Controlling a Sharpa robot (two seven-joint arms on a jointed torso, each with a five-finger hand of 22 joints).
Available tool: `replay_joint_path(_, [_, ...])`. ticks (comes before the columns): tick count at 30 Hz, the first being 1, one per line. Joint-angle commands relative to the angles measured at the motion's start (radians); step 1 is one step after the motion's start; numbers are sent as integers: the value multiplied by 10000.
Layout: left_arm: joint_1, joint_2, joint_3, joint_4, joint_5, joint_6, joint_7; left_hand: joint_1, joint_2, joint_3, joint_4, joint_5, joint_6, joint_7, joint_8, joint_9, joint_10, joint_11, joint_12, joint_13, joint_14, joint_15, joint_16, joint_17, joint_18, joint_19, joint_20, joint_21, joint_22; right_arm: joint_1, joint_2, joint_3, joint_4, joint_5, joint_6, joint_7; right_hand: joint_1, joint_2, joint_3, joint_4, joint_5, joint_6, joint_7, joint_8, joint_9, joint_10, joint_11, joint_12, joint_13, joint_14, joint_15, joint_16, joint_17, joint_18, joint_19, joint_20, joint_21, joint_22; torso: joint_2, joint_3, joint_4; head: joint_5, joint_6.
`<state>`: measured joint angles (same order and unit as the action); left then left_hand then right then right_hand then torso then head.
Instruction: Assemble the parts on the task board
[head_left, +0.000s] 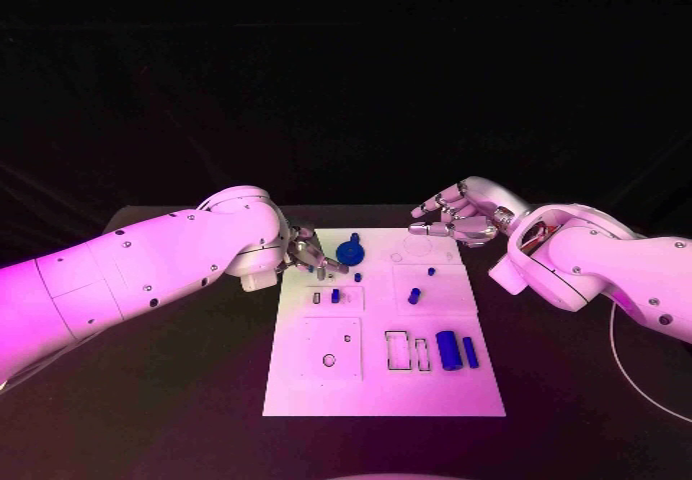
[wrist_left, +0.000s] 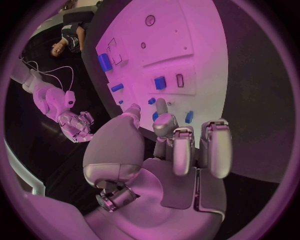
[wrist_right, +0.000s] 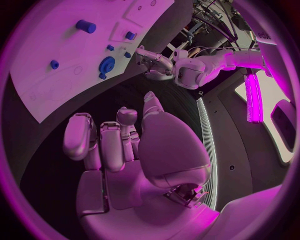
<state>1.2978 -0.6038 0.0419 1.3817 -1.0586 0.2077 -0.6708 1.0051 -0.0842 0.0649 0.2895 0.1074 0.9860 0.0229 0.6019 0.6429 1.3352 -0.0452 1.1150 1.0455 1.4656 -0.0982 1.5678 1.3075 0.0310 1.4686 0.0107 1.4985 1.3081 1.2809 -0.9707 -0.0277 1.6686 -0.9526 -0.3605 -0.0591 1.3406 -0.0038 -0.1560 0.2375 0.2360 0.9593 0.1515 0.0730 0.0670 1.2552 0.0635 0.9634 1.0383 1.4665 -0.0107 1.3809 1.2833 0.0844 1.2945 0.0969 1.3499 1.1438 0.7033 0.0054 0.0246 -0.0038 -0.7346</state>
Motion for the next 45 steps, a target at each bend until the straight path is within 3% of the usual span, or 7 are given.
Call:
replay_joint_path(1, [203,-48,62,-113,418,312,64,31,82,-172,2,-72,-126,34,-68,-25,-208,34,-321,-343,1052,-24,30,2633,-64,642,-30,-98,1731,-7,18,-4,-20,-78,154,-14,-68,2,-57,-13,44,73,-24,-7,5,21,-15,57,-9,442,-19,-32,-15,103,-55,5,-56,-10,5,-3,1,-7,5])
replay_joint_path(4, [342,6,87,-396,512,563,65,156,126,-355,-10,-72,-266,104,-168,-97,-459,96,-712,-764,1052,26,30,2633,-45,607,13,-174,1660,-8,25,-7,-31,-76,157,-17,-68,2,-57,-13,44,73,-24,-7,5,21,-15,57,-9,442,-19,-32,-15,103,-55,5,-56,-10,5,-6,12,-14,20])
replay_joint_path(9, [535,445,71,-1474,413,980,103,735,271,-630,-27,71,-606,291,-528,-386,-857,248,-1324,-1449,1052,157,30,2633,-16,551,125,-292,1561,-9,51,-12,-44,-74,160,-19,-68,2,-57,-13,44,73,-24,-7,5,21,-15,57,-9,442,-19,-32,-15,103,-55,5,-56,-10,8,-6,22,11,45])
replay_joint_path(16, [584,1113,-78,-2873,-139,1267,208,836,347,-786,-19,63,-670,356,-702,-543,-828,310,-1292,-1451,1052,211,30,2633,-20,557,179,-282,1581,-13,106,-14,-71,-75,181,-11,-82,6,-80,5,45,75,-24,-7,5,31,-15,81,5,444,-19,-29,-8,104,-56,6,-60,-14,29,-29,-7,118,76])
replay_joint_path(23, [543,1593,-290,-3807,-327,1554,276,903,417,-835,-18,68,-607,356,-722,-589,-780,314,-1227,-1401,1052,221,30,2633,-31,576,197,-241,1627,-18,143,-15,-82,-75,196,-3,-80,10,-82,6,50,75,-25,-7,5,30,-16,79,1,444,-19,-32,-12,103,-53,6,-59,-11,41,-26,-14,127,59])
replay_joint_path(32, [451,1848,-375,-4214,-291,1732,376,962,596,-929,-8,71,-439,323,-695,-634,-702,293,-1129,-1335,1052,212,30,2633,-48,608,206,-176,1701,-20,168,-15,-91,-76,204,4,-74,15,-83,6,57,76,-25,-6,5,30,-16,80,1,445,-19,-30,-7,103,-51,6,-58,-9,46,-23,-25,134,36])
replay_joint_path(45, [438,1914,-390,-4200,53,1999,439,1156,739,-1009,-60,85,-300,275,-634,-639,-651,253,-1071,-1312,1052,183,30,2633,-58,627,190,-135,1751,-20,202,-15,-99,-75,219,15,-58,33,-90,8,83,78,-27,-6,5,32,-17,87,0,444,-20,-36,-14,105,-56,6,-65,-19,41,-25,-11,123,33])
